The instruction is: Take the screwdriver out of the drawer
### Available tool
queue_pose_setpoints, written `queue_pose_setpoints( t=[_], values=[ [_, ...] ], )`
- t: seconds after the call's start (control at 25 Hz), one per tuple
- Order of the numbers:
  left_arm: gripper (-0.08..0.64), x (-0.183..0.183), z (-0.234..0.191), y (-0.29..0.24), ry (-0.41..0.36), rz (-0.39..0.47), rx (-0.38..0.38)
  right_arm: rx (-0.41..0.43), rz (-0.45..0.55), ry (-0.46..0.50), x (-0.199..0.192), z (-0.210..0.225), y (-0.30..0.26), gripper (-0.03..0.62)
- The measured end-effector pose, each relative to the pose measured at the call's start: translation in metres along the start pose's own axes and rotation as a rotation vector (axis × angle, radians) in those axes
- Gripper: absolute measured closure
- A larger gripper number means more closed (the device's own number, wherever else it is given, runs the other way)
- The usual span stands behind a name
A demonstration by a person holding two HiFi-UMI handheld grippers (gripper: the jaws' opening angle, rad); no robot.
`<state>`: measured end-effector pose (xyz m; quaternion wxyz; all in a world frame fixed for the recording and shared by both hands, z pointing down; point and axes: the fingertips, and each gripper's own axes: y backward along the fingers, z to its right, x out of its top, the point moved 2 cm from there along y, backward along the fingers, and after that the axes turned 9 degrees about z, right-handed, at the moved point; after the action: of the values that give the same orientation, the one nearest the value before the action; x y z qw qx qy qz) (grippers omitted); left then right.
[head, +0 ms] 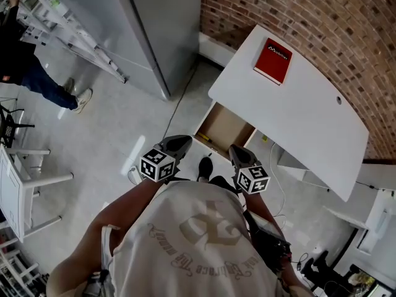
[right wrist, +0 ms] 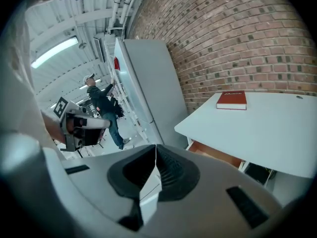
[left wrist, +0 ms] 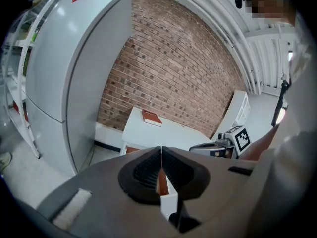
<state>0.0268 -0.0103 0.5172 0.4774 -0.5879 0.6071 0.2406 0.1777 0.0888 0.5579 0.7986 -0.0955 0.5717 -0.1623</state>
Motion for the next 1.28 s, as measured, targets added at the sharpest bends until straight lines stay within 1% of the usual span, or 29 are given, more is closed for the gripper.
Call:
queue_pose_setpoints(
  t=[0.28, 0.48, 0.8, 1.04, 1.28],
  values=[
    [0.549, 0.002, -0.002, -0.025, 0.035, 0.022, 0.090, 0.124, -0.080, 0.040, -0.001, 0.027, -0.025, 0.586],
    [0.549, 0.001, -0.001, -0.030, 0.053, 0.038, 0.154, 0.204, -0.137, 0.072, -0.008, 0.038, -0.036, 0.584],
    [0.549, -0.005, -0.008, -0.024, 0.084, 0.048, 0.242, 0.261, -0.195, 0.071, -0.025, 0.049, -0.050, 0.585],
    [0.549, 0.003, -0.011, -0.024, 0.132, 0.100, 0.276, 0.303, -0.229, 0.082, -0.035, 0.052, -0.060, 0.586],
    [0.549, -0.006, -0.017, -0.013, 0.156, 0.109, 0.311, 0.325, -0.271, 0.106, -0.042, 0.047, -0.075, 0.586]
  ],
)
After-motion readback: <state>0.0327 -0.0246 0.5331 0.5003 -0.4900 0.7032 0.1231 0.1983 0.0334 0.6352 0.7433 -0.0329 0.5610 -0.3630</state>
